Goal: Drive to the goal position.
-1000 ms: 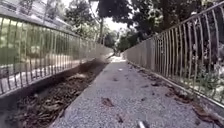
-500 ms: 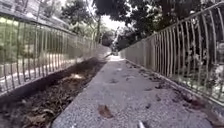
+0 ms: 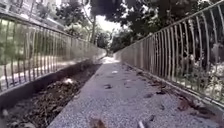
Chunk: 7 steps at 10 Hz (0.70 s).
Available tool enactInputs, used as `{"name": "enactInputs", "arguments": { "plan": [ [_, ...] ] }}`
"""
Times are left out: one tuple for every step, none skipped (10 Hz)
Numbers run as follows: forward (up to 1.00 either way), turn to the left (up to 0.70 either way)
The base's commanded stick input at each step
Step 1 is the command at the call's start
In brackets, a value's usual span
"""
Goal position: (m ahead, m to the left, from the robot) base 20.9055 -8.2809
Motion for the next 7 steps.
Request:
{"name": "enactInputs", "arguments": {
  "plan": [
    [0.5, 0.0],
    [0.5, 0.0],
    [0.5, 0.0],
    [0.5, 0.0],
    [0.5, 0.0],
    [0.5, 0.0],
    [0.5, 0.0]
  ]
}}
